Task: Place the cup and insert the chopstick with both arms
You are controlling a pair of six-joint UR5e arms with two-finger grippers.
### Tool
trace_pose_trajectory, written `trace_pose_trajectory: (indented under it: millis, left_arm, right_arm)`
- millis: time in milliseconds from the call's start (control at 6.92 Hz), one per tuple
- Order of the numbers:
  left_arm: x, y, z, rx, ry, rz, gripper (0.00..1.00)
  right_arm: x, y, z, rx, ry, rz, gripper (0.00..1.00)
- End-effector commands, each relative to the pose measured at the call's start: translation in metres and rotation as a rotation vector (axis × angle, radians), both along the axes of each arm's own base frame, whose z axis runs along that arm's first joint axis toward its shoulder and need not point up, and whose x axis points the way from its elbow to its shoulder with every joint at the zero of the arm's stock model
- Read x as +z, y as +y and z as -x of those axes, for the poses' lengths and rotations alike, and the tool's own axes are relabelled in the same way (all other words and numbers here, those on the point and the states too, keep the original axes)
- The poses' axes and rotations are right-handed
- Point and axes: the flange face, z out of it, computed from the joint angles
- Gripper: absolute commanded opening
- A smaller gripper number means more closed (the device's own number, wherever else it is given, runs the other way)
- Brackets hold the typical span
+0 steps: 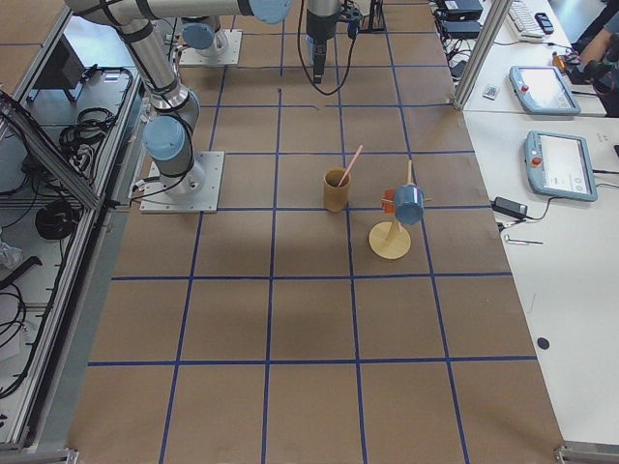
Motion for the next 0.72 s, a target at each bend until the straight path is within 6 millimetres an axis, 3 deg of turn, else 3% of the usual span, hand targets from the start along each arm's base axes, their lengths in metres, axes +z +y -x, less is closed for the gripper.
trace_pose_trajectory:
  millis: [0, 578]
  left_arm:
    - [0.0015, 0.0012, 0.0002, 0.000, 0.002, 0.003, 1.00]
    - [0.0054, 0.0049, 0.0010, -0.001, 0.008, 0.011, 1.00]
  right_arm:
    - [0.0004, -0.0003, -0.0006, 0.002, 0.000, 0.004, 1.00]
    - [0.0007, 0.0009, -0.0015, 0.011, -0.002, 0.002, 1.00]
